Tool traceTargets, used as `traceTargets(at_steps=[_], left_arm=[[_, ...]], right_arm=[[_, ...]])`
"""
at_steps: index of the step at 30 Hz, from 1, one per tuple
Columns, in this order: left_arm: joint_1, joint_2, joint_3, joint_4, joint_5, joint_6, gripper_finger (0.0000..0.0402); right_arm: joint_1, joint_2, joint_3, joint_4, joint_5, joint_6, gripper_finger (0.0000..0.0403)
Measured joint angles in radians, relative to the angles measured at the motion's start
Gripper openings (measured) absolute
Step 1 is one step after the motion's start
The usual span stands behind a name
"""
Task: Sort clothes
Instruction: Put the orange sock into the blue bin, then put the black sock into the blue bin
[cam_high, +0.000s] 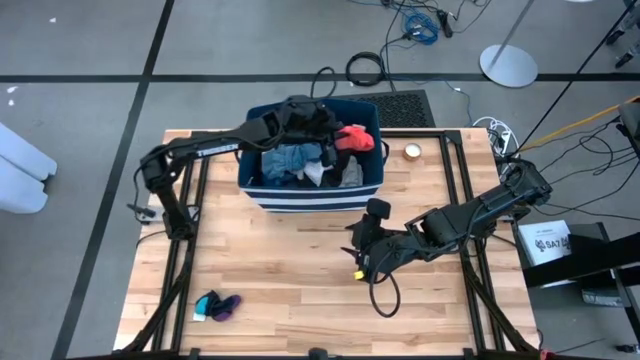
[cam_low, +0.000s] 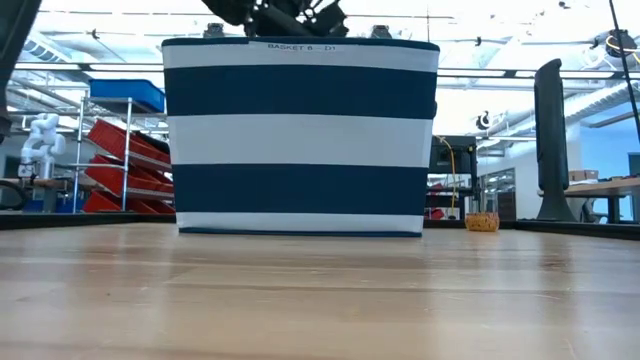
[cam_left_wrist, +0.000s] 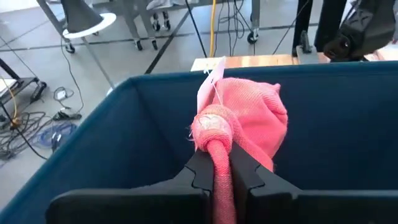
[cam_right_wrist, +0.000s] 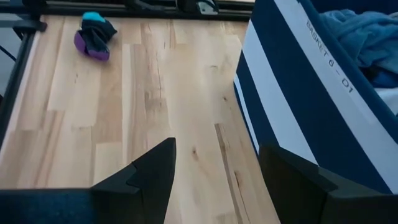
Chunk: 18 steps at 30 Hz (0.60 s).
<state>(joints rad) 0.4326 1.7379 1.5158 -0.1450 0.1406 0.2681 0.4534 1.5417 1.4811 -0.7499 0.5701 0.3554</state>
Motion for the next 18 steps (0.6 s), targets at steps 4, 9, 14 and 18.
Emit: traceTargets(at_steps=[4, 9, 14, 18], left_arm=[[0.021, 0.038, 0.0, 0.024, 0.003, -0.001, 0.0015], [0.032, 0.053, 0.0, -0.007, -0.012, -0.071, 0.0054], [0.023, 0.016, 0.021, -0.134, 0.037, -0.079, 0.0144], [0.009, -0.018, 0.116, -0.331, 0.039, -0.079, 0.0206]], right_arm=[[0.0, 0.0, 0.0, -0.03, 0.0, 0.024, 0.0217], [0.0, 0.0, 0.0, -0.046, 0.001, 0.026, 0.0217], [0.0, 0.0, 0.0, -0.046, 0.001, 0.03, 0.0217], [0.0, 0.0, 0.0, -0.045, 0.002, 0.037, 0.0217]])
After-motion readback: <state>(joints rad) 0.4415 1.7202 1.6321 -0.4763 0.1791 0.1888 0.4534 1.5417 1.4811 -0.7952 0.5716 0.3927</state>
